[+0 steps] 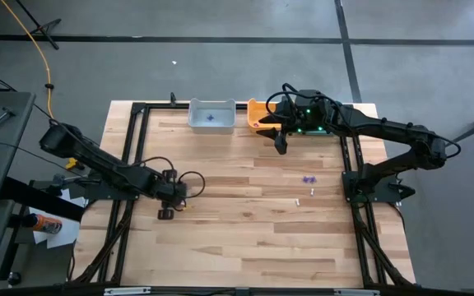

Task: Sort Halloween decoration
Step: Put the purple witch hat toy into the orange bin

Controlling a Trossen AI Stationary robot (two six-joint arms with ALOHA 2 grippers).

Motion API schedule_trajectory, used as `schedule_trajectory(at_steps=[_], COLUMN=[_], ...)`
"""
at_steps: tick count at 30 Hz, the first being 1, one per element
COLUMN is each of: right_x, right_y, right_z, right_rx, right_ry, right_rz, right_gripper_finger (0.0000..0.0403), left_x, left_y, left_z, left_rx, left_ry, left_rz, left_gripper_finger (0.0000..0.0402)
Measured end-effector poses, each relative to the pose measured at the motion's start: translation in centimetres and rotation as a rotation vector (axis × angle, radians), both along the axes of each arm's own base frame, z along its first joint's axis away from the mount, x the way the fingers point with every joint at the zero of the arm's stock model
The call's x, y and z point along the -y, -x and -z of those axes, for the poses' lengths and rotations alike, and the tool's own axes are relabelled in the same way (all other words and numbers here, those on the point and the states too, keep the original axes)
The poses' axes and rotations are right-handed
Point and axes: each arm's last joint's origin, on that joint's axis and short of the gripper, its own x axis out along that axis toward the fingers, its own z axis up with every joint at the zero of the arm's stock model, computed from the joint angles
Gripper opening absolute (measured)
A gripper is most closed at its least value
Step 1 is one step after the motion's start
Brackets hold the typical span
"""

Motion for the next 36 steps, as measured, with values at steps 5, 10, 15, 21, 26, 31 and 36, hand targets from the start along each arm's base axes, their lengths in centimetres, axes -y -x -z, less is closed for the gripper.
schedule_trajectory(at_steps=[5, 10, 15, 21, 26, 31, 36], right_x=[0.0, 0.0, 0.0, 0.0, 0.0, 0.0, 0.0], right_y=[0.0, 0.0, 0.0, 0.0, -0.1, -0.2, -0.4], right_z=[0.0, 0.0, 0.0, 0.0, -0.1, -0.3, -1.0], right_rx=[0.0, -0.001, -0.001, 0.001, 0.011, 0.031, 0.108], right_ry=[0.001, 0.001, 0.003, 0.007, 0.014, 0.044, 0.061], right_rz=[0.0, -0.001, -0.001, -0.003, -0.006, -0.022, -0.061], right_gripper_finger=[0.0188, 0.0188, 0.0188, 0.0188, 0.0188, 0.0188, 0.0188], left_x=[0.0, 0.1, -0.3, -1.9, -4.7, -8.5, -11.6], left_y=[0.0, 0.2, 0.8, 0.2, -1.3, -3.6, -5.5], left_z=[-0.2, -0.7, -2.0, -7.2, -12.8, -16.7, -18.2], left_rx=[0.017, 0.025, 0.015, 0.249, 0.627, 1.024, 1.299], left_ry=[0.018, 0.091, 0.135, 0.161, -0.022, -0.131, -0.103], left_rz=[-0.002, -0.006, -0.072, -0.183, -0.267, -0.329, -0.304], left_gripper_finger=[0.0055, 0.0006, 0.0001, 0.0001, 0.0, 0.0, 0.0])
